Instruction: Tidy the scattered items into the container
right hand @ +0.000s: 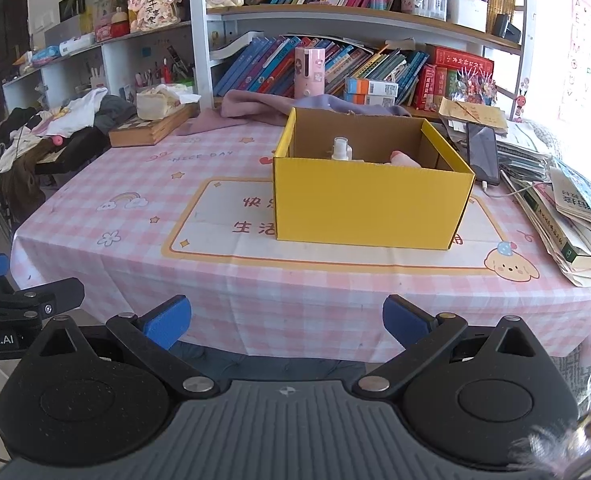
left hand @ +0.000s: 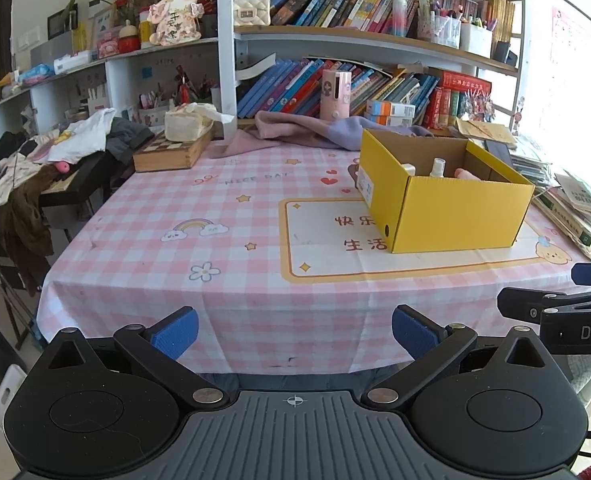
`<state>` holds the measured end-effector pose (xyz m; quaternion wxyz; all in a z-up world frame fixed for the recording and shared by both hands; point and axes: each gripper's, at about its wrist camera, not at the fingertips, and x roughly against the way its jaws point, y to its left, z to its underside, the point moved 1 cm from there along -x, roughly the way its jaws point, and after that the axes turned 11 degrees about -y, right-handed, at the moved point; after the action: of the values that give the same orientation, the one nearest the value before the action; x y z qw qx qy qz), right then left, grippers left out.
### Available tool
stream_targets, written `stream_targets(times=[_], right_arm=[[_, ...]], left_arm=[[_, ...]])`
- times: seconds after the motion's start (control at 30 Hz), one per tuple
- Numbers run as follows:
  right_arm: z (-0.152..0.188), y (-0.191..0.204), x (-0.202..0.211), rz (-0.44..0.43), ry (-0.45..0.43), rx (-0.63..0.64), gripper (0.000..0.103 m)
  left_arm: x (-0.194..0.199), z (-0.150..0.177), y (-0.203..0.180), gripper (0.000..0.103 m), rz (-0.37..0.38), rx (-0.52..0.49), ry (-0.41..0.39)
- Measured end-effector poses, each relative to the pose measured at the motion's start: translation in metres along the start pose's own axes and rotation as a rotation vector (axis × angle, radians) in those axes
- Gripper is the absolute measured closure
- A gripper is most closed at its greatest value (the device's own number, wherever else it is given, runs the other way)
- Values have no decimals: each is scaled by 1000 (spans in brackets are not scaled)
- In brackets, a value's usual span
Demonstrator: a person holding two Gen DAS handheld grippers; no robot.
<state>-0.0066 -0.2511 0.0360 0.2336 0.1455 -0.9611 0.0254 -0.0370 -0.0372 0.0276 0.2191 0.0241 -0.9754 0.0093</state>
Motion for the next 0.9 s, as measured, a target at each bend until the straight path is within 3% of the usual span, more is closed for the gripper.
stream_targets(times=[0.9], right_arm=[[2, 4, 1, -9, 2, 2, 0]], left_arm=[[4, 3, 5, 0, -17, 18, 6]])
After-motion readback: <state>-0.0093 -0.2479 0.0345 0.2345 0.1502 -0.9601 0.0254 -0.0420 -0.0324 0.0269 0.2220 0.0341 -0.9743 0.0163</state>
